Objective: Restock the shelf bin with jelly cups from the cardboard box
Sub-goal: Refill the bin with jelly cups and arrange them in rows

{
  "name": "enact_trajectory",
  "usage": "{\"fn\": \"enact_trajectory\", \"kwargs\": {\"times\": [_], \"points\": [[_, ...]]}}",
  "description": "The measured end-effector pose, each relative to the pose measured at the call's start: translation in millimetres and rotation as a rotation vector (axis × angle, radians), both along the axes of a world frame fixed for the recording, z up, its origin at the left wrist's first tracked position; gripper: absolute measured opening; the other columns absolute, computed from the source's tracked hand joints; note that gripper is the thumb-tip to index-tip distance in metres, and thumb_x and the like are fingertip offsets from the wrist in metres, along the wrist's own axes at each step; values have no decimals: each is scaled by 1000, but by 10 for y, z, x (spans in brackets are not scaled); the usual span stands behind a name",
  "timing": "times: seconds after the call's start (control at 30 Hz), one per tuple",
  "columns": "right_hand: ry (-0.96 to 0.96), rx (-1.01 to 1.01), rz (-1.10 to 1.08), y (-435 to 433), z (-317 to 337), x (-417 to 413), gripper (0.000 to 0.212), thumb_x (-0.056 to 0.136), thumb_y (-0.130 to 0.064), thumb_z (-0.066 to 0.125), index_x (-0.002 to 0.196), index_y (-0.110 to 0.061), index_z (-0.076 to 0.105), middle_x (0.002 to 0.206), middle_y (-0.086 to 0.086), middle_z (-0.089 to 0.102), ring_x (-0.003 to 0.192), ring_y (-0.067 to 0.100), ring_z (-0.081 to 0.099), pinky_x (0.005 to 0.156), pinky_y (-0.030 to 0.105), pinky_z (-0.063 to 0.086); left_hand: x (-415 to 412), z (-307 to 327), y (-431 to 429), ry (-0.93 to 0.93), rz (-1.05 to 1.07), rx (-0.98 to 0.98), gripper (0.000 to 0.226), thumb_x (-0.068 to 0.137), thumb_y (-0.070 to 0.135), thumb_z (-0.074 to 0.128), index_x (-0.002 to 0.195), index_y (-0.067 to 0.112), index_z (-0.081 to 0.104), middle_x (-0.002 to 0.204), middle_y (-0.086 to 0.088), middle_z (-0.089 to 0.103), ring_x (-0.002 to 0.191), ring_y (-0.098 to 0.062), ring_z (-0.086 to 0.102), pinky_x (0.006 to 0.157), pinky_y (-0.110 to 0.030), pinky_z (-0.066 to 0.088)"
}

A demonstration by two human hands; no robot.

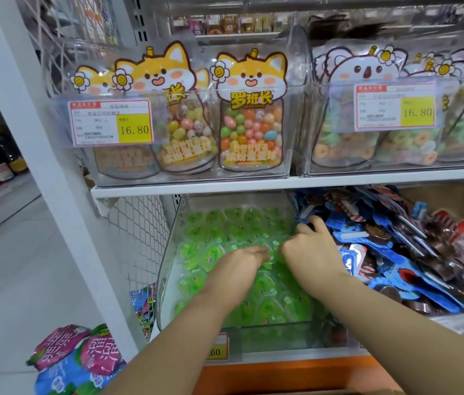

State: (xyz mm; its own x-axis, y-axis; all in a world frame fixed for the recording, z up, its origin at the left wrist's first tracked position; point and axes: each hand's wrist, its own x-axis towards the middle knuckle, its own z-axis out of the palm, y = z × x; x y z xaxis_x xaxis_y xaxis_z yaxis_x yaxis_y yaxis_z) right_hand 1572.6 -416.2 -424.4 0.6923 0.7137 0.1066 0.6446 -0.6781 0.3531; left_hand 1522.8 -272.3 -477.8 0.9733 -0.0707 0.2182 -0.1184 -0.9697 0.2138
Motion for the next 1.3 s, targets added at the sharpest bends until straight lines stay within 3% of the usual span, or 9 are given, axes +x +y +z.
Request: {"fn": "enact_trajectory", "kwargs": {"times": [0.07,0.13,0.2,0.33,0.4,0.47,0.57,0.83,1.3], "points": [[-38,55,-4,41,4,-56,14,62,-5,74,67,-15,64,65,8,64,87,25,58,102,48,33,11,-35,25,-7,4,-23,55,88,-6,50,136,20,50,148,5,39,132,-15,43,111,-26,31],[-50,128,27,11,-57,-23,38,21,-1,84,37,-14,52,33,4,42,55,25,56,81,48,48,14,-46,37,-15,-1,-28,57,87,-7,51,136,21,50,148,6,40,131,-15,44,111,-25,32],[-60,159,47,-40,-153,10,44,11,2,80,31,-15,46,30,0,31,48,25,52,81,44,40,-7,-17,38,-27,-15,-31,58,87,-8,52,137,21,50,148,6,40,133,-14,43,112,-23,28],[-37,182,82,-21,-107,-88,32,26,-9,84,44,-18,59,45,-1,51,52,24,53,73,36,32,-153,100,128,-66,8,-9,52,92,-1,49,140,22,46,149,6,37,137,-11,34,113,-15,12],[54,169,120,-13,-107,-224,26,52,-19,81,75,-20,71,76,0,67,75,24,60,76,33,37,-259,133,203,-73,62,8,52,94,2,48,141,22,43,151,7,33,140,-10,29,112,-14,7],[158,138,155,11,-177,-306,39,82,-16,59,122,-18,58,124,3,56,113,25,50,92,32,35,-385,153,265,-43,150,46,52,95,6,46,144,21,37,155,4,26,143,-12,23,114,-19,8],[204,97,125,54,-206,-355,56,89,-8,48,142,-14,34,149,7,31,133,25,32,104,34,28,-552,181,277,62,225,122,54,100,17,41,150,20,21,159,0,11,146,-15,13,116,-27,2],[226,38,75,163,-249,-318,66,90,-9,46,149,-12,18,156,8,17,140,24,23,114,39,16,-525,163,220,275,227,127,55,103,33,28,151,27,3,159,2,-9,146,-16,-5,118,-39,-5],[273,151,42,91,-257,-331,66,93,-20,45,150,-14,13,159,7,6,145,19,9,117,35,5,-488,139,168,327,260,133,59,102,42,22,151,25,-6,157,1,-17,145,-17,-13,118,-43,-9]]}}
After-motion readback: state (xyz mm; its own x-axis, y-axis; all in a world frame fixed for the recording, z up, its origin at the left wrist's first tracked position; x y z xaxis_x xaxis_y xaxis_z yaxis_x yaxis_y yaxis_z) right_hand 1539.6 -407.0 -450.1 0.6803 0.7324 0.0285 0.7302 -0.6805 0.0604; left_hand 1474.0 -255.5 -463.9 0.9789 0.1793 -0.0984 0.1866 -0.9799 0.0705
